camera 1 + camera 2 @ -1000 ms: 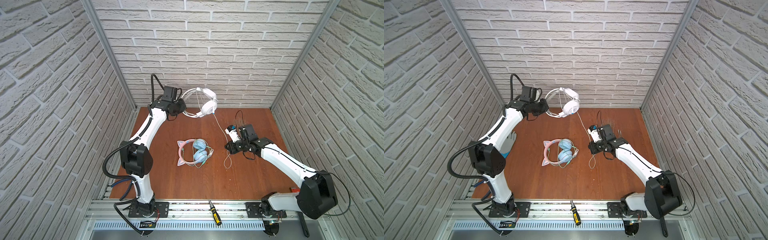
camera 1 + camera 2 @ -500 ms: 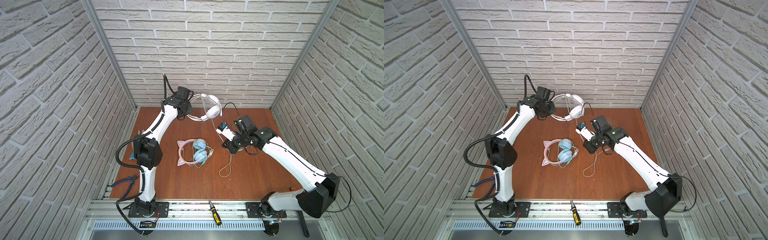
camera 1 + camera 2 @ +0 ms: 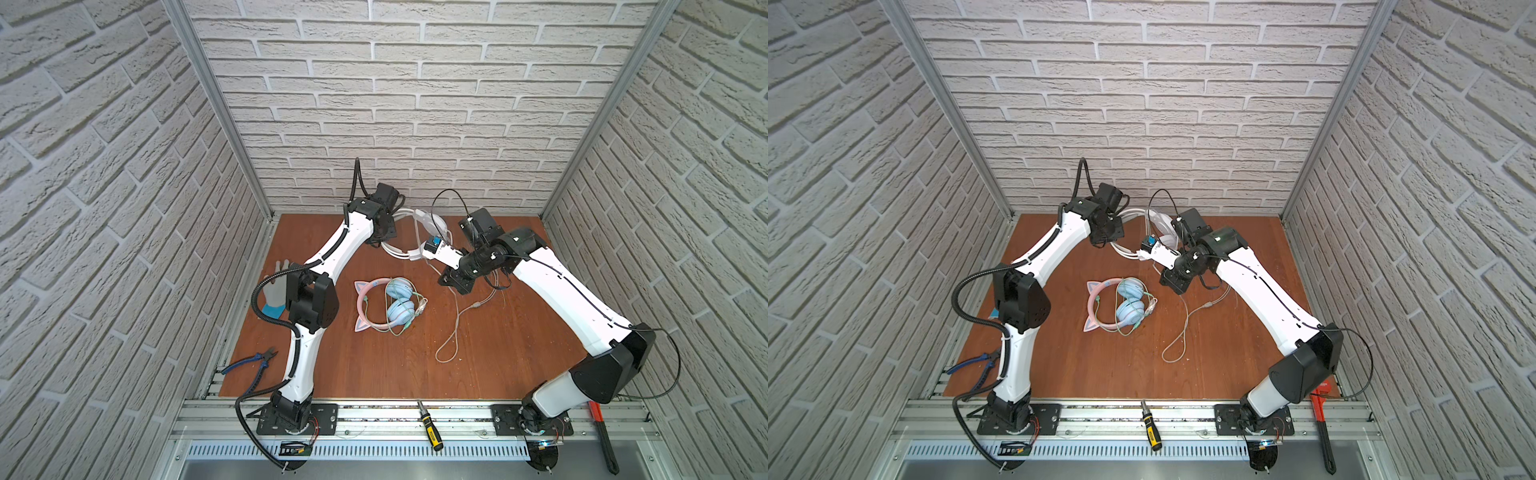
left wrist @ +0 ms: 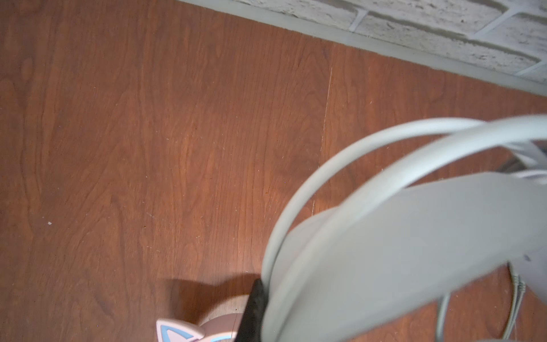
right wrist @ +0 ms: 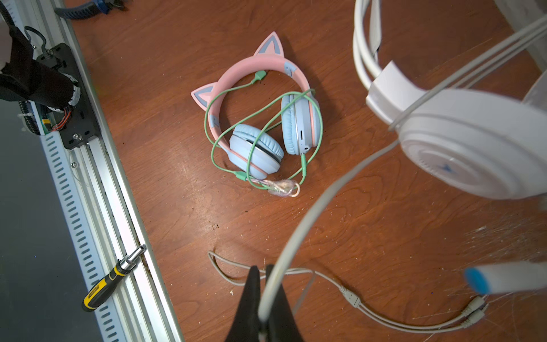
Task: Wrap the headphones
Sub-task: 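Carry the grey cable back up over the white headband toward the left gripper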
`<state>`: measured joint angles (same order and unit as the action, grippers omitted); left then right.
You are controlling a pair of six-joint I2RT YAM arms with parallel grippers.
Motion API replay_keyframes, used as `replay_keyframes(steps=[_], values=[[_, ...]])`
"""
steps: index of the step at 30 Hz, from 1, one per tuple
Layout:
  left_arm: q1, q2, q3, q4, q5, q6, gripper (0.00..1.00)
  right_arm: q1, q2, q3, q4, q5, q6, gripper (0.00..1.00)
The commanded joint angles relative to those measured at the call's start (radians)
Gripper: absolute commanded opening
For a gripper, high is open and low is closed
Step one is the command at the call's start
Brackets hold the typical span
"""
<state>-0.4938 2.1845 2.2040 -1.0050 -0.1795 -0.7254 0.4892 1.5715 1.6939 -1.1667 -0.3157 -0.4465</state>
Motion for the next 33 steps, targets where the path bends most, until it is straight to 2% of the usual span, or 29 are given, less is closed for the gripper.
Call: replay_keyframes(steps=[1, 12, 20, 27, 33], values=[[-0.010, 0.004, 0.040, -0.012, -0.002, 0.052, 0.00, 0.006, 0.028, 0.083, -0.035, 0.027, -0.030, 0.05], [-0.033, 0.021, 0.049, -0.063, -0.025, 0.219, 0.00, 0.006, 0.136, 0.325, -0.199, 0.207, -0.055, 0.06], [-0.060, 0.019, 0.059, -0.055, 0.036, 0.353, 0.00, -0.007, 0.190, 0.391, -0.172, 0.329, -0.064, 0.06], [-0.084, 0.005, 0.059, -0.060, 0.068, 0.436, 0.00, -0.086, 0.252, 0.408, -0.079, 0.316, -0.070, 0.06], [-0.093, -0.034, 0.020, -0.015, 0.154, 0.478, 0.00, -0.148, 0.326, 0.434, -0.040, 0.303, -0.058, 0.06]])
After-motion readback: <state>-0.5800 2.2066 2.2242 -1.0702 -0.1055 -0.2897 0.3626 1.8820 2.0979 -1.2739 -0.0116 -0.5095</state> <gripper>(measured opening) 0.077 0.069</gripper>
